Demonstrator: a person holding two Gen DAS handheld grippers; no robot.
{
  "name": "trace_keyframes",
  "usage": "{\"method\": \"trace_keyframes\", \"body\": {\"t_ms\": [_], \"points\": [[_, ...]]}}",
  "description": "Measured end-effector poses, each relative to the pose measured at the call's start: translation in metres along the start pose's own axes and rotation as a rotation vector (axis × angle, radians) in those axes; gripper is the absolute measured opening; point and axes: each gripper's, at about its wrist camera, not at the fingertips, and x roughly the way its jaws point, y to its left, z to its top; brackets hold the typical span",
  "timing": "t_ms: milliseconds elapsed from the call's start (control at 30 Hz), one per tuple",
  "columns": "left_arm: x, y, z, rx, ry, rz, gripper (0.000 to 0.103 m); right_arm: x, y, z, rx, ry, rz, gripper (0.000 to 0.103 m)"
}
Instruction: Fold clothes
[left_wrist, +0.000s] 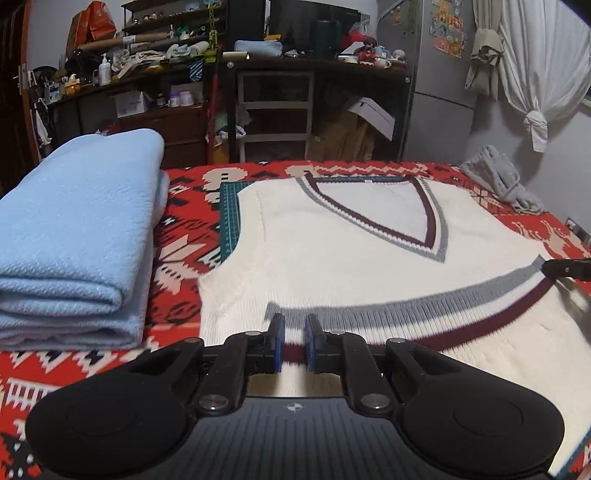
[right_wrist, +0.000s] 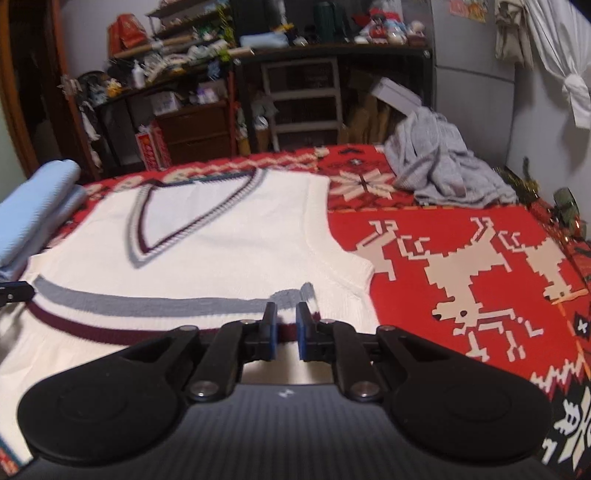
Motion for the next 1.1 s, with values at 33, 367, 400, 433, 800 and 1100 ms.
{"method": "trace_keyframes", "body": {"t_ms": [33,367,400,433,800,1100], "points": [[0.003,0.001,0.002,-0.001,-0.001,-0.001,0.013,0.003,-0.002,0.001,0.012,-0.005,0.006,0.008],[-0.014,0.010,0.010,-0.027,-0.076,-0.016,0.020,-0.003,-0.009,0.011,0.045,-0.078,-0.004,0.025],[-0.017,0.011,0.008,-0.023,-0.075,-0.019,0.025,-0.005,-0.010,0.010,0.036,-0.076,-0.002,0.025],[-0.018,0.012,0.007,-0.019,-0.062,-0.031,0.027,-0.008,-0.012,0.009,0.025,-0.072,0.000,0.028],[-0.005,0.017,-0.002,-0.043,-0.018,-0.020,0.006,-0.001,-0.020,-0.010,0.035,-0.042,0.026,0.006],[-0.014,0.019,0.004,-0.068,-0.069,-0.009,0.006,-0.015,-0.019,0.001,0.032,-0.099,0.017,0.005]]}}
